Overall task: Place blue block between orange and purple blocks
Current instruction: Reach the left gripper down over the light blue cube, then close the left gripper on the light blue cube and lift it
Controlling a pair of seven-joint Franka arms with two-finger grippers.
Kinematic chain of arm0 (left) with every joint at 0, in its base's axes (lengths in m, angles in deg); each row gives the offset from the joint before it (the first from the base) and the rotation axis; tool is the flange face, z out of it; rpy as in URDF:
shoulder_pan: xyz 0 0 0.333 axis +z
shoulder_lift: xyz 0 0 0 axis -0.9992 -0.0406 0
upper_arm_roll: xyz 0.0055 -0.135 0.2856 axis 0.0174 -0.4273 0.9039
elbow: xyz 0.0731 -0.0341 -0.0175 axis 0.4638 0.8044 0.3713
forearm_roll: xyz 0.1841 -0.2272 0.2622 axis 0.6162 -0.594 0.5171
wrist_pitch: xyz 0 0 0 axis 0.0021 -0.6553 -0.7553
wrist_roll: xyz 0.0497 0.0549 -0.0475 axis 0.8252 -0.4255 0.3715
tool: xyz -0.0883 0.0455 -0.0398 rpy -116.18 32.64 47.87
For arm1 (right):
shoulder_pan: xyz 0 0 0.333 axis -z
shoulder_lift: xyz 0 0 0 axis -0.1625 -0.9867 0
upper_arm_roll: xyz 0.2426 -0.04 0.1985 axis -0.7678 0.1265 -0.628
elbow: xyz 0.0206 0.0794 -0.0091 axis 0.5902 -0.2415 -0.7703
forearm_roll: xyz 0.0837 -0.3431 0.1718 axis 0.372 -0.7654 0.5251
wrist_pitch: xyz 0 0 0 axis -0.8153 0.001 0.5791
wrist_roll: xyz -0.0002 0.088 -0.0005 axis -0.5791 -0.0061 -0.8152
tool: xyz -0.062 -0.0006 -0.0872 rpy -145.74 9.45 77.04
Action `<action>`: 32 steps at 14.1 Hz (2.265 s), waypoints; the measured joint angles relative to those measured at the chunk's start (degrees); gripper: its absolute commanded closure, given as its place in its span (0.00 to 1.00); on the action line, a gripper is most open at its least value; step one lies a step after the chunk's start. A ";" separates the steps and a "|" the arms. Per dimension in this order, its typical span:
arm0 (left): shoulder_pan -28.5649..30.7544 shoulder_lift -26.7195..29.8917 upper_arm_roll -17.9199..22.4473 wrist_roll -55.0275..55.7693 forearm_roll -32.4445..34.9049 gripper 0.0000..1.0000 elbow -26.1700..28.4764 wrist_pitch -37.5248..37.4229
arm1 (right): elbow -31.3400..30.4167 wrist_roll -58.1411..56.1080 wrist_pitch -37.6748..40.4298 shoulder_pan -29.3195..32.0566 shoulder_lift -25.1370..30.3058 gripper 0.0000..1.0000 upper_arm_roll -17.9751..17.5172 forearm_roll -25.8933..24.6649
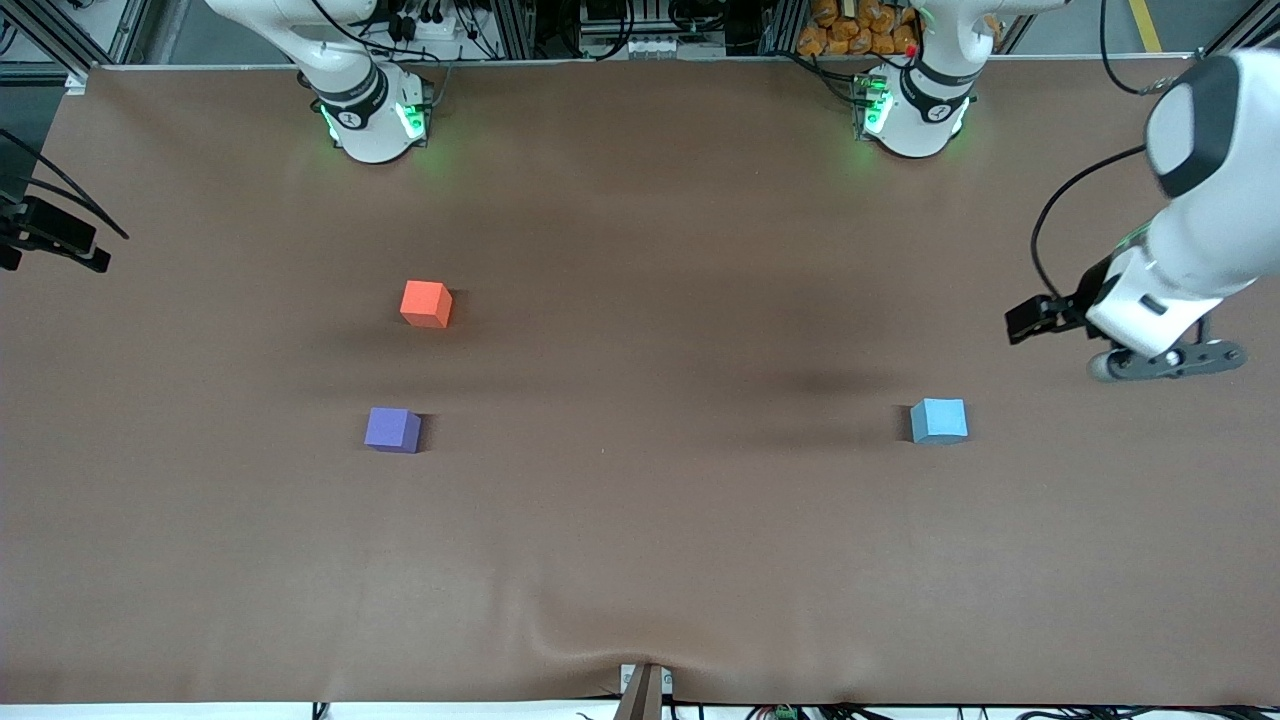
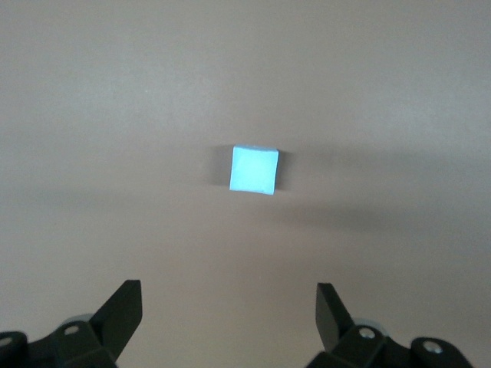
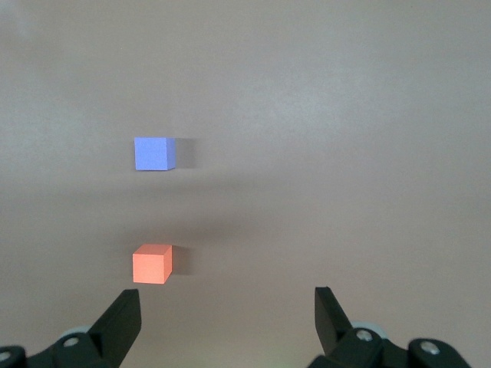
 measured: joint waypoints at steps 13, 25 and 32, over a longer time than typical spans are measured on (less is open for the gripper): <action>-0.28 -15.81 -0.62 -0.07 4.69 0.00 6.92 19.90 | 0.73 0.00 -0.86 0.02 -2.95 0.00 0.04 0.00; -0.14 -23.81 -0.58 -0.11 4.70 1.00 8.46 31.38 | 1.51 0.00 -1.33 0.05 -4.31 0.00 0.09 0.00; -0.96 -20.12 -5.31 -0.04 4.70 1.00 2.16 24.50 | 1.56 0.00 -1.33 0.05 -4.33 0.00 0.10 0.00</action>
